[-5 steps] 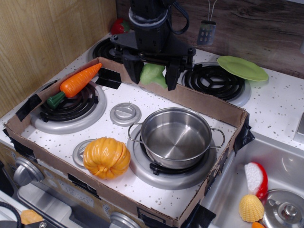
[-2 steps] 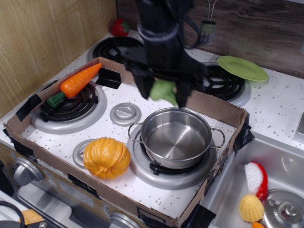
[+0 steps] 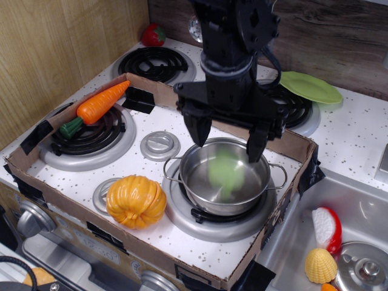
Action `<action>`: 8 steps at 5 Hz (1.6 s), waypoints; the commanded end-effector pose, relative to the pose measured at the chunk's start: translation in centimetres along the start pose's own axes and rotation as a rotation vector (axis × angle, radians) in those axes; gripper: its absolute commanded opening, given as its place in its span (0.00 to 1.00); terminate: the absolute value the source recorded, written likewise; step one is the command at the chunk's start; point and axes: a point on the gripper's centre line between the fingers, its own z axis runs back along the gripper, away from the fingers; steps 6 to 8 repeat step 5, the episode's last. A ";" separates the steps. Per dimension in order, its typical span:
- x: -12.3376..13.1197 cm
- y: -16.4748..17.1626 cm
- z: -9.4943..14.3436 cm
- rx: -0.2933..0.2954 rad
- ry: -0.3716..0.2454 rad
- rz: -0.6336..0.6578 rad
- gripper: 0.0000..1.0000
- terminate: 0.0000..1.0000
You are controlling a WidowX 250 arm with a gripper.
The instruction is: Put broccoli in pot
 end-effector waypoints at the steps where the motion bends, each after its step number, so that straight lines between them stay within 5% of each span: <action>1: 1.1 0.4 0.8 -0.034 -0.084 -0.033 1.00 0.00; 4: 1.1 0.4 0.8 -0.034 -0.084 -0.033 1.00 0.00; 5: 1.1 0.4 0.8 -0.034 -0.084 -0.033 1.00 1.00; 8: 1.1 0.4 0.8 -0.034 -0.084 -0.033 1.00 1.00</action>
